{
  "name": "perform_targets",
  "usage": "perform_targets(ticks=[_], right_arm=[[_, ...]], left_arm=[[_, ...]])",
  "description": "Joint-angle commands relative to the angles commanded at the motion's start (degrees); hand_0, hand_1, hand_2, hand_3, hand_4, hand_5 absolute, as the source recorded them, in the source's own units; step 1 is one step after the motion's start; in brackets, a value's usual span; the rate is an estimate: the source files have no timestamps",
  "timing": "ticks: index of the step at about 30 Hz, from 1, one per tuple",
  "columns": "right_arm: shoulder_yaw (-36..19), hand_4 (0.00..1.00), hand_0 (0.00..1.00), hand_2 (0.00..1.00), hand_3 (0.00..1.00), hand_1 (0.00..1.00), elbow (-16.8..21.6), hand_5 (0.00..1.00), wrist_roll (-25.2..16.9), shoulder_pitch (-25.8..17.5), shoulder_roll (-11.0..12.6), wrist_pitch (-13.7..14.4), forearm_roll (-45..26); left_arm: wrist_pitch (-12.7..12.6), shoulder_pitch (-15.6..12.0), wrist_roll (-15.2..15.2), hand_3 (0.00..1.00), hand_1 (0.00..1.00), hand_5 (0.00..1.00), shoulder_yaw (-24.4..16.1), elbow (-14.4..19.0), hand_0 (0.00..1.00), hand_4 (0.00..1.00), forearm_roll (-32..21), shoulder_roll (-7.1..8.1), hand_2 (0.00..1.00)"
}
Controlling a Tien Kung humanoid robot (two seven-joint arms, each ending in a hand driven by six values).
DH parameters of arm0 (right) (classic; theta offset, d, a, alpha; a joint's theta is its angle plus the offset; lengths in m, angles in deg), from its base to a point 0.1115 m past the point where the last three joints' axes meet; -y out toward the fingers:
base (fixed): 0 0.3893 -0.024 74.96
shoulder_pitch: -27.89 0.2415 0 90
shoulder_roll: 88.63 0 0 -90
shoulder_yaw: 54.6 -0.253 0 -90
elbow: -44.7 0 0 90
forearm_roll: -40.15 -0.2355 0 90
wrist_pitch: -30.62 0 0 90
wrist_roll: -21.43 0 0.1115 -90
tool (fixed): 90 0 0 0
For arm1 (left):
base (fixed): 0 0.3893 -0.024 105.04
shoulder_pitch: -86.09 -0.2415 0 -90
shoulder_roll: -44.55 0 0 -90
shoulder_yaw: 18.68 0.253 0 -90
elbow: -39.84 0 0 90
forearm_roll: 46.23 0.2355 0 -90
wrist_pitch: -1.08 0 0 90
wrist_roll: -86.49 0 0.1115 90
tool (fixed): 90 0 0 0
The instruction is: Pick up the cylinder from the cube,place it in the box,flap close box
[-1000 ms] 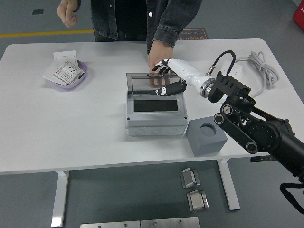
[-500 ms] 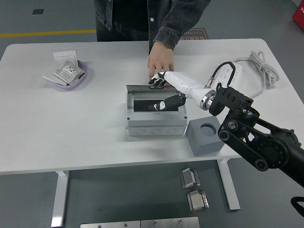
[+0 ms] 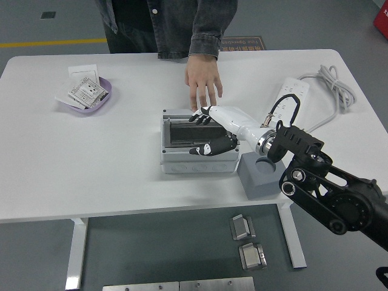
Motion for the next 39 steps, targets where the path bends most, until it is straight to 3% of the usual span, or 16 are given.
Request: perform_targets(ticks=[9, 19, 26, 30, 34, 39], right_arm=[[-5.7, 0.956, 0.746, 0.682, 0.748, 0.672, 0.8, 0.402, 0.2, -3.2, 1.0, -0.5, 1.8], [-19.2, 0.951, 0.731, 0.680, 0.747, 0.664, 5.8, 0.401, -0.8, -13.0, 2.9, -0.1, 3.1], [-28.9, 0.950, 0.733, 0.680, 0.747, 0.664, 7.4, 0.403, -4.6, -18.8, 0.2, 1.8, -1.4], [-33.8, 0.950, 0.745, 0.678, 0.746, 0.664, 7.2, 0.401, -8.6, -21.3, -2.1, 4.3, -6.3], [-35.4, 0.950, 0.745, 0.678, 0.746, 0.664, 6.0, 0.401, -13.2, -23.6, -4.2, 6.8, -12.7], [-36.1, 0.956, 0.739, 0.674, 0.737, 0.663, 4.9, 0.407, -15.9, -25.9, -6.3, 6.7, -20.0]], left_arm=[[0.0, 0.0, 0.2, 0.595, 0.618, 0.264, -0.8, 0.0, 0.636, 0.661, 0.7, 0.05, 0.564], [-0.2, -1.3, 0.6, 0.595, 0.618, 0.264, -1.6, 0.0, 0.636, 0.661, 0.7, 0.30, 0.564], [-0.2, -2.1, 0.6, 0.595, 0.618, 0.264, -1.7, 0.0, 0.635, 0.661, 0.4, 0.37, 0.564], [-0.2, -2.5, 0.5, 0.595, 0.617, 0.264, -1.8, 0.0, 0.636, 0.661, 0.3, 0.42, 0.564], [-0.1, -3.1, 0.6, 0.595, 0.617, 0.264, -1.9, 0.0, 0.636, 0.661, 0.3, 0.40, 0.564], [0.0, -3.4, 0.6, 0.595, 0.617, 0.265, -1.9, 0.0, 0.636, 0.662, 0.5, 0.48, 0.564]])
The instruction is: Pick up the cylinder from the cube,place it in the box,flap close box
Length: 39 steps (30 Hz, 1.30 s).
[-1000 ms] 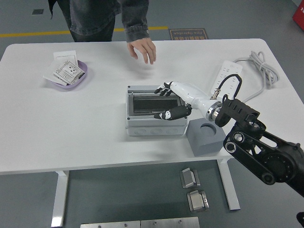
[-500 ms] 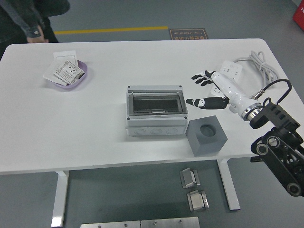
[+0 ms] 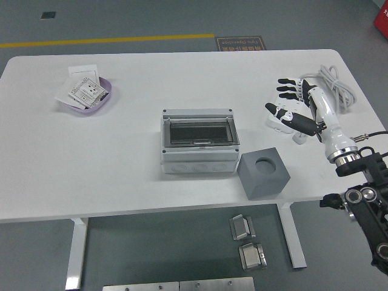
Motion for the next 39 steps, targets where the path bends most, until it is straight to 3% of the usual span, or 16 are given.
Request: perform_targets(ticks=[2, 7, 8, 13, 14, 19, 20, 39], right_arm=[[-0.1, 0.982, 0.741, 0.673, 0.719, 0.664, -0.2, 0.452, -0.9, -1.0, -0.6, -0.1, -2.9], [0.7, 0.982, 0.741, 0.673, 0.719, 0.664, -0.7, 0.452, -3.3, -3.1, -1.9, -0.2, -10.7], [0.9, 0.998, 0.727, 0.665, 0.701, 0.655, -0.8, 0.747, -3.6, -3.3, -2.2, -0.4, -12.3], [2.4, 0.998, 0.727, 0.665, 0.701, 0.655, -1.0, 0.747, -4.6, -3.8, -3.2, -1.1, -18.8], [2.7, 0.998, 0.725, 0.666, 0.687, 0.655, -1.1, 0.902, -4.7, -3.9, -3.4, -1.2, -19.9], [3.8, 0.998, 0.725, 0.666, 0.687, 0.655, -1.3, 0.902, -5.0, -4.2, -4.4, -1.5, -23.7], [4.0, 0.998, 0.724, 0.671, 0.688, 0.658, -1.3, 0.967, -5.0, -4.4, -4.5, -1.5, -23.8], [2.4, 0.998, 0.740, 0.676, 0.695, 0.663, -0.7, 0.998, -4.2, -4.9, -4.1, -1.8, -22.5]], left_arm=[[0.0, -0.1, -0.1, 0.596, 0.618, 0.265, 0.1, 0.0, 0.636, 0.663, -0.1, 0.09, 0.564], [0.1, -0.4, -0.1, 0.596, 0.618, 0.265, 0.2, 0.0, 0.636, 0.663, 0.1, 0.47, 0.564], [0.2, -0.4, -0.1, 0.596, 0.618, 0.266, 0.1, 0.0, 0.636, 0.663, 0.1, 0.56, 0.564], [0.1, -0.4, 0.0, 0.596, 0.618, 0.266, 0.2, 0.0, 0.636, 0.663, -0.1, 1.06, 0.564], [0.0, -0.4, 0.0, 0.596, 0.617, 0.266, 0.2, 0.0, 0.635, 0.664, -0.2, 1.15, 0.565], [-0.3, -0.6, 0.2, 0.596, 0.617, 0.266, 0.6, 0.0, 0.635, 0.664, -1.4, 1.63, 0.565], [-0.4, -0.7, 0.2, 0.596, 0.617, 0.268, 0.8, 0.0, 0.635, 0.665, -1.9, 1.74, 0.565], [-0.7, -2.1, 0.3, 0.597, 0.618, 0.274, 1.8, 0.0, 0.635, 0.669, -4.1, 2.15, 0.567]])
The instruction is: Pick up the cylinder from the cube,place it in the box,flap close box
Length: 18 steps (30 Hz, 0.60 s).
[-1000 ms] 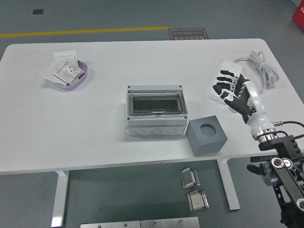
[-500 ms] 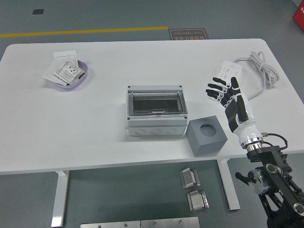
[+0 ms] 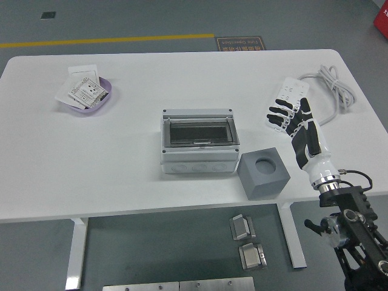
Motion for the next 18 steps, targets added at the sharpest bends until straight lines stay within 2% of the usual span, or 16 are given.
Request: perform_targets(ticks=[18], right_arm=[[-0.5, 0.998, 0.742, 0.676, 0.694, 0.665, 0.0, 0.998, 0.9, 0.3, 0.6, 0.0, 1.1]], left_arm=[[-0.1, -0.9, -0.3, 0.598, 0.617, 0.277, 0.9, 0.0, 0.635, 0.671, -2.2, -0.62, 0.568]])
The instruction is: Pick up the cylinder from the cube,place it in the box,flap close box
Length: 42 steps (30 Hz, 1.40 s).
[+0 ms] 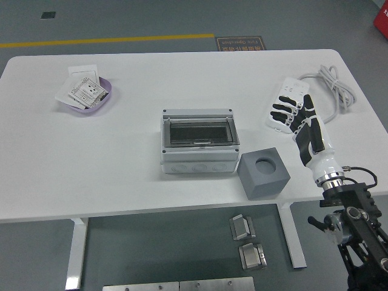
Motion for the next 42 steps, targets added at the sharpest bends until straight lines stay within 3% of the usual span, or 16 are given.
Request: perform_targets(ticks=[7, 19, 42], right_arm=[[-0.5, 0.998, 0.742, 0.674, 0.691, 0.663, 1.1, 0.998, 1.9, 0.5, 0.3, -1.0, -2.8], [-2.0, 0.998, 0.737, 0.670, 0.685, 0.662, 1.9, 0.998, 3.4, 1.6, 1.0, -1.5, -2.0], [-2.8, 0.998, 0.730, 0.669, 0.683, 0.656, 2.1, 0.998, 4.1, 1.4, 0.6, -2.1, -0.5]], left_arm=[[-0.3, -0.3, -0.3, 0.598, 0.617, 0.279, 0.9, 0.0, 0.635, 0.671, -2.9, -0.19, 0.568], [-0.7, 0.7, -0.8, 0.598, 0.617, 0.281, 1.0, 0.0, 0.635, 0.672, -3.7, -0.19, 0.570], [-1.1, -0.2, -1.3, 0.598, 0.617, 0.281, 1.4, 0.0, 0.636, 0.672, -6.2, 0.22, 0.570]])
